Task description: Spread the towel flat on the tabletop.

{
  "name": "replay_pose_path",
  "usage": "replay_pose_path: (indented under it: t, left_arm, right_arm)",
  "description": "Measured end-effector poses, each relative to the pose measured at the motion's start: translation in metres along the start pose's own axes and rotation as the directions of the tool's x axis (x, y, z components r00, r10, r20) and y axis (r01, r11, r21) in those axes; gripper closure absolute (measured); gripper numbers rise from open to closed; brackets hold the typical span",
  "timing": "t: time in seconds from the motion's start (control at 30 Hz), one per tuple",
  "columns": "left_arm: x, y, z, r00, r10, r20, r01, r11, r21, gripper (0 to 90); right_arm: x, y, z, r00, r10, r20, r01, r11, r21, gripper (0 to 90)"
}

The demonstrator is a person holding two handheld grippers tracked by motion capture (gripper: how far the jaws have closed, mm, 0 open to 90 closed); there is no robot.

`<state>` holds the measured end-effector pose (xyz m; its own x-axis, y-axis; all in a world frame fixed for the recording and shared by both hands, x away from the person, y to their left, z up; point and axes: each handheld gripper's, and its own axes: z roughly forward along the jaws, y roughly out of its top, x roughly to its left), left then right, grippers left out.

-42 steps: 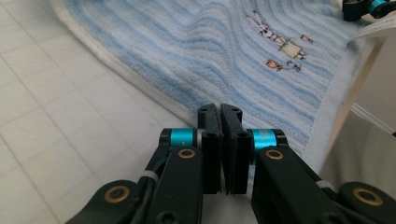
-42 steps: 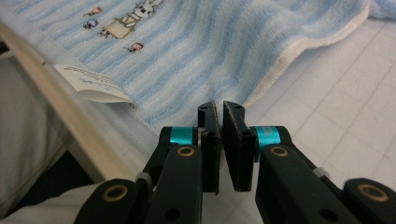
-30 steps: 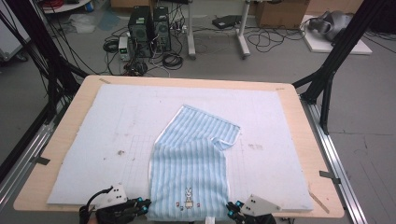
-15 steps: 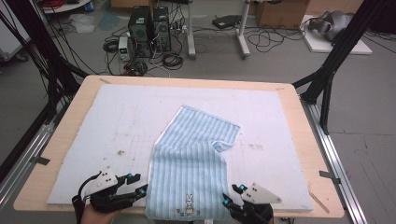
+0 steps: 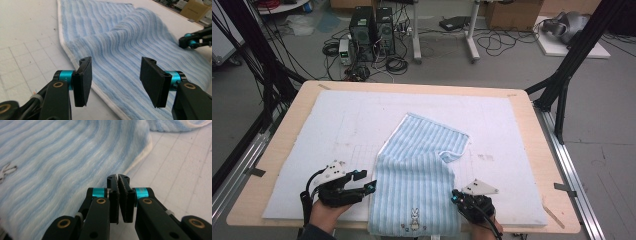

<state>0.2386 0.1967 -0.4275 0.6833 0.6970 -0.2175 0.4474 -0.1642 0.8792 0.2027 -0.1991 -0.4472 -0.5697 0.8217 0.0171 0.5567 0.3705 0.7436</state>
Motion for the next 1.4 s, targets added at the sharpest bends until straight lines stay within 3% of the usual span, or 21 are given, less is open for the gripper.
replay_pose_path:
  t: [0.37, 0.5, 0.6, 0.7, 0.8, 0.87, 0.93, 1.03, 1.2, 1.4]
  left_arm:
    - [0.019, 0.025, 0.020, 0.9999, 0.010, -0.010, -0.010, 0.9994, -0.033, 42.4]
    - [0.027, 0.033, 0.033, 0.9994, 0.019, -0.031, -0.020, 0.9978, -0.062, 42.3]
    - [0.034, 0.037, 0.041, 0.9984, 0.015, -0.055, -0.019, 0.9966, -0.080, 43.0]
    - [0.039, 0.043, 0.047, 0.9960, 0.042, -0.079, -0.049, 0.9948, -0.089, 43.1]
    - [0.045, 0.047, 0.050, 0.9957, 0.038, -0.085, -0.048, 0.9905, -0.129, 42.9]
    - [0.052, 0.046, 0.053, 0.9957, 0.023, -0.090, -0.034, 0.9920, -0.122, 42.0]
    - [0.057, 0.044, 0.055, 0.9969, -0.018, -0.077, 0.009, 0.9934, -0.115, 39.7]
    - [0.062, 0.044, 0.054, 0.9963, -0.033, -0.079, 0.023, 0.9922, -0.123, 38.0]
    - [0.061, 0.045, 0.051, 0.9965, -0.014, -0.082, 0.005, 0.9936, -0.113, 37.8]
    - [0.061, 0.048, 0.045, 0.9952, 0.023, -0.095, -0.031, 0.9963, -0.080, 37.4]
  right_arm:
    - [-0.005, -0.024, -0.028, 0.9974, -0.036, -0.063, 0.036, 0.999, -0.003, 86.7]
    - [-0.013, -0.024, -0.036, 0.9962, -0.016, -0.085, 0.010, 0.998, -0.069, 69.0]
    - [-0.024, -0.013, -0.039, 0.9977, 0.012, -0.067, -0.021, 0.990, -0.138, 59.3]
    - [-0.038, 0.003, -0.035, 0.9984, 0.046, -0.031, -0.051, 0.985, -0.167, 55.6]
    - [-0.055, 0.021, -0.023, 0.9983, 0.059, 0.003, -0.058, 0.984, -0.167, 50.4]
    - [-0.066, 0.032, -0.012, 0.9966, 0.079, 0.021, -0.075, 0.984, -0.161, 44.7]
    - [-0.075, 0.043, 0.001, 0.9953, 0.091, 0.031, -0.086, 0.984, -0.156, 42.5]
    - [-0.083, 0.061, 0.021, 0.9952, 0.084, 0.050, -0.078, 0.990, -0.121, 38.1]
    - [-0.093, 0.080, 0.055, 0.9938, 0.033, 0.106, -0.033, 0.999, 0.007, 37.4]
    - [-0.102, 0.086, 0.081, 0.9955, 0.030, 0.089, -0.037, 0.996, 0.083, 44.3]
